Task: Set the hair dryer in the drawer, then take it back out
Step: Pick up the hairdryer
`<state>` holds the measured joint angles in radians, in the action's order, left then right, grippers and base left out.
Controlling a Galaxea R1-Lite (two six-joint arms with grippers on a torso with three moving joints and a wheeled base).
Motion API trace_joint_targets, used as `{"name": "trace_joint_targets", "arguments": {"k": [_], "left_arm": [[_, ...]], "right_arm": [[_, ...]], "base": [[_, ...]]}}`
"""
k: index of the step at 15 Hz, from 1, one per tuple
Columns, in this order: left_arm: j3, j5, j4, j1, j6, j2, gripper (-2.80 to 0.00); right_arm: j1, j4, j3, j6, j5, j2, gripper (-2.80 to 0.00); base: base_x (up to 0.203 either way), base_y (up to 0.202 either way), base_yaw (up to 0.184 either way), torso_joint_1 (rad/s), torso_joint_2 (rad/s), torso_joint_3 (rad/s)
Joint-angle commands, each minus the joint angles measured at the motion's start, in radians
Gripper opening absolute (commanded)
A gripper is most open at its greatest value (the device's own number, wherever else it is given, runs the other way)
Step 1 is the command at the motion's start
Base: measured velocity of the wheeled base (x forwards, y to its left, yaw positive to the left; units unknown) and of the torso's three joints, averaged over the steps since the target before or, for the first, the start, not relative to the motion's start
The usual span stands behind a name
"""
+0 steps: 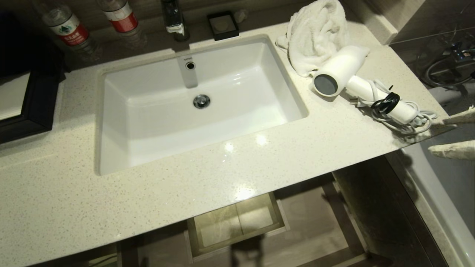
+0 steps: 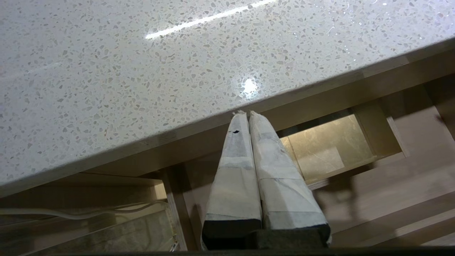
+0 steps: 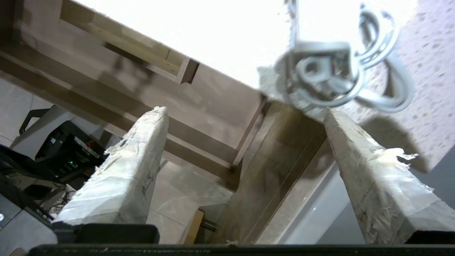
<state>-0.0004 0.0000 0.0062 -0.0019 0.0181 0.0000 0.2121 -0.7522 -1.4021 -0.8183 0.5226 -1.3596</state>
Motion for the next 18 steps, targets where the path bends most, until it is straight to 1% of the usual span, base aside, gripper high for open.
{"name": "trace_joint_targets", "arguments": {"k": [1, 4, 6, 9, 12, 14, 17, 18], "left_arm": [[0.002, 0.000, 0.000, -0.001, 0.000, 0.000, -2.80], [0.002, 0.000, 0.000, 0.000, 0.000, 0.000, -2.80], [0.002, 0.000, 0.000, -0.001, 0.000, 0.000, -2.80], [0.002, 0.000, 0.000, 0.000, 0.000, 0.000, -2.80], [0.000, 0.000, 0.000, 0.000, 0.000, 0.000, -2.80], [0.002, 0.000, 0.000, -0.001, 0.000, 0.000, -2.80], [0.001, 0.000, 0.000, 0.000, 0.000, 0.000, -2.80], [0.001, 0.000, 0.000, 0.000, -0.001, 0.000, -2.80]], "right_arm": [[-0.009, -0.025, -0.079, -0.004, 0.001, -0.080, 0.00], [-0.019, -0.032, -0.104, -0.003, -0.005, -0.116, 0.00], [-0.044, -0.013, -0.107, -0.003, -0.004, -0.142, 0.00], [-0.079, 0.007, -0.150, -0.007, 0.001, -0.179, 0.00], [-0.085, 0.019, -0.201, -0.043, 0.019, -0.197, 0.00], [-0.083, 0.045, -0.202, -0.049, 0.019, -0.196, 0.00], [-0.074, 0.072, -0.203, -0.100, 0.016, -0.218, 0.00], [-0.072, 0.074, -0.206, -0.106, 0.016, -0.231, 0.00]], "base": [[0.000, 0.000, 0.000, 0.000, 0.00, 0.000], [0.000, 0.000, 0.000, 0.000, 0.00, 0.000], [0.000, 0.000, 0.000, 0.000, 0.00, 0.000], [0.000, 0.000, 0.000, 0.000, 0.00, 0.000], [0.000, 0.000, 0.000, 0.000, 0.00, 0.000], [0.000, 0.000, 0.000, 0.000, 0.00, 0.000], [0.000, 0.000, 0.000, 0.000, 0.00, 0.000], [0.000, 0.000, 0.000, 0.000, 0.00, 0.000]]}}
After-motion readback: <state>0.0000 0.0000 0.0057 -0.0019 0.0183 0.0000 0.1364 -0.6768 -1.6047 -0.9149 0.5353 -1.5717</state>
